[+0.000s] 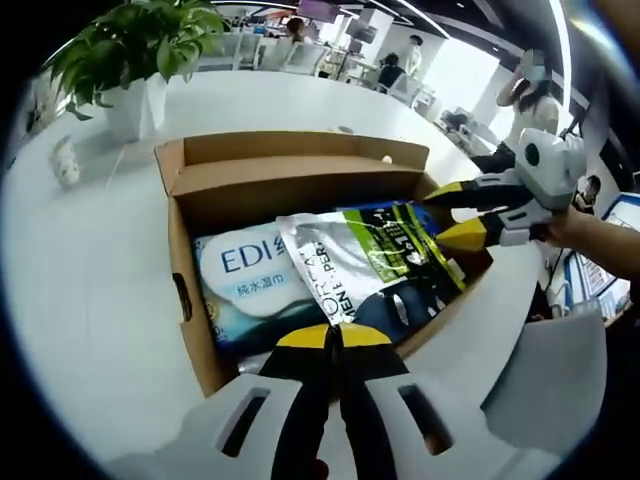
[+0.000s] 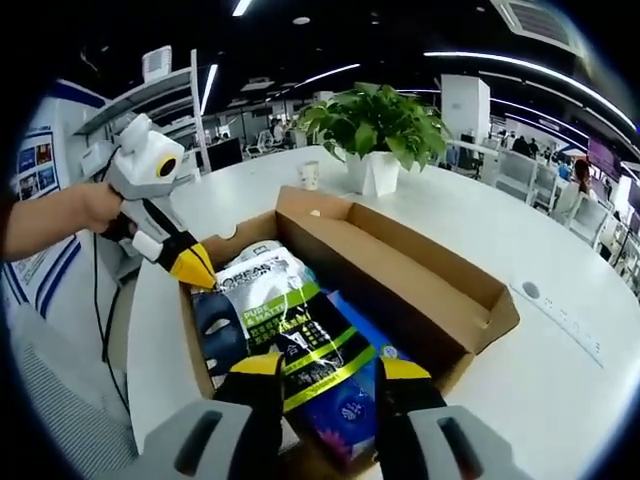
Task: Operate the shoe box by opening the lid, removing the specified soft item, and placing it in the target area until the item is outside and the box remains undamaged.
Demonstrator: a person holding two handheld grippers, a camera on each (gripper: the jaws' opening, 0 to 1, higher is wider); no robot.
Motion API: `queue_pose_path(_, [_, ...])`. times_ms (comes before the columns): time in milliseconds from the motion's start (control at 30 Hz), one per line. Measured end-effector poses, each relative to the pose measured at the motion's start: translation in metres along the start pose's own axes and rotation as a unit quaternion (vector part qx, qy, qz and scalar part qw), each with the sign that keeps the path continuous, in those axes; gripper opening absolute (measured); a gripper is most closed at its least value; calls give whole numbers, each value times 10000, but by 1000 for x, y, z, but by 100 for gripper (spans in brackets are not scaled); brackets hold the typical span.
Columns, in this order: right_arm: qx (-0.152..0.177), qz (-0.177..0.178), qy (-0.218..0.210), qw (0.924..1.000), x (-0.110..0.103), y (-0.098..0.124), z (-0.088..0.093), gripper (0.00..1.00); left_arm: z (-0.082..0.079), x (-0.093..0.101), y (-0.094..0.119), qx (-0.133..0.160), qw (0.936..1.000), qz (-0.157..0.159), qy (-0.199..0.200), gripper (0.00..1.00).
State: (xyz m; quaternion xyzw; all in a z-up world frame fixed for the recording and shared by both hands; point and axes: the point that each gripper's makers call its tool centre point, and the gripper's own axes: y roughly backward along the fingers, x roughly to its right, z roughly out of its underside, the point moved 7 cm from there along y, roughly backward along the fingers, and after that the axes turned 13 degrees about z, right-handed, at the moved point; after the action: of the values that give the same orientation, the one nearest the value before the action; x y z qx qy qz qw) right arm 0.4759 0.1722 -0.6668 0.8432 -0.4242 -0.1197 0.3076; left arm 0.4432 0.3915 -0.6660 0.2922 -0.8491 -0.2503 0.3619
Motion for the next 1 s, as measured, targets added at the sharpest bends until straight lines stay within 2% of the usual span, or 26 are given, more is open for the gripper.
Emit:
queue_pose_path(367, [-126, 182, -109, 9997, 9, -17, -2, 26, 0, -2, 0, -16, 10000, 16, -1, 0])
queue_pose_path(733, [-279, 246, -134, 9992, 10, -18, 2, 11, 1, 0, 0, 18, 10000, 3, -2, 0])
queue_pose_path(867, [-204, 365, -52, 9991, 15, -15, -1, 0, 1, 1, 0, 24, 10000, -11, -22, 0])
queue_pose_path(1000, [-186, 324, -119, 9992, 14, -13, -1, 0, 1, 1, -1, 36, 10000, -24, -31, 0])
